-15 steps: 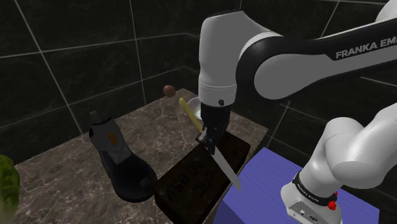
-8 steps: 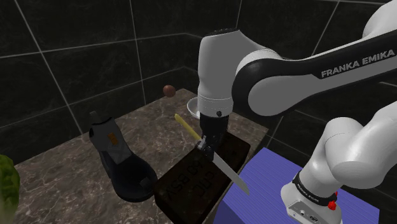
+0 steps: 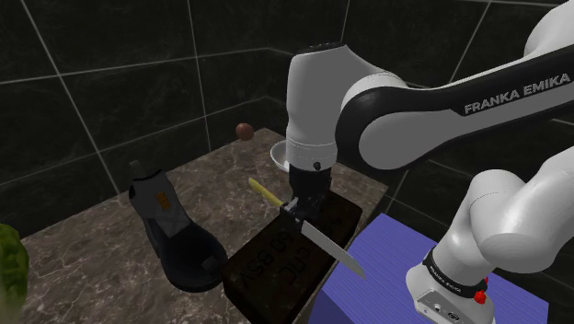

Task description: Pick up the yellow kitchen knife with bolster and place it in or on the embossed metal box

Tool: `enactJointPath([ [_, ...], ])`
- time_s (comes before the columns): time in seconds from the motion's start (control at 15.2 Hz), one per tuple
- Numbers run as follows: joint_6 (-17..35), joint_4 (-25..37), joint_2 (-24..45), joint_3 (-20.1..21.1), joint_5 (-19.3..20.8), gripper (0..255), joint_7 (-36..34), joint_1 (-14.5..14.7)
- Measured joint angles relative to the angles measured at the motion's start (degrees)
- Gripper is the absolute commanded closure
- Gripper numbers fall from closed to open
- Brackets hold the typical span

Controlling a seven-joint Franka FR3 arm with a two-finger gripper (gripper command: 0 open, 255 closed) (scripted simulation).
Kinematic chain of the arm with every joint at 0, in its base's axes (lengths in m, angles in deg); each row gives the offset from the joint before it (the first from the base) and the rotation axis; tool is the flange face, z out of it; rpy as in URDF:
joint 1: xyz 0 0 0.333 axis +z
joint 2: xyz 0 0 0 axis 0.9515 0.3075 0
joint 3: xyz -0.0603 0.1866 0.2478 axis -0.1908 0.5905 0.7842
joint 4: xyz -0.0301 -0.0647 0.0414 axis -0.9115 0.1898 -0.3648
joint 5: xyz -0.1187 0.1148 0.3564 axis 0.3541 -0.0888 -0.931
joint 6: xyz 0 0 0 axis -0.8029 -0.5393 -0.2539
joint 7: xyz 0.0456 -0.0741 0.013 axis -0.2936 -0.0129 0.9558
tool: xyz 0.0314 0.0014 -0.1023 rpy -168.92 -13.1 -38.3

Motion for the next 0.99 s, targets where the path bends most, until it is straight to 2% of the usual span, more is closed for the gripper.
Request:
enactJointPath([
  [0.26, 0.0, 0.0, 0.0, 0.0, 0.0, 0, 0.0, 0.0],
  [0.59, -6.8, 5.3, -1.5, -1.5, 0.8, 0, 0.1, -0.5],
  [0.99, -7.6, 6.1, -1.5, -1.6, 0.9, 0, -0.1, -0.5],
])
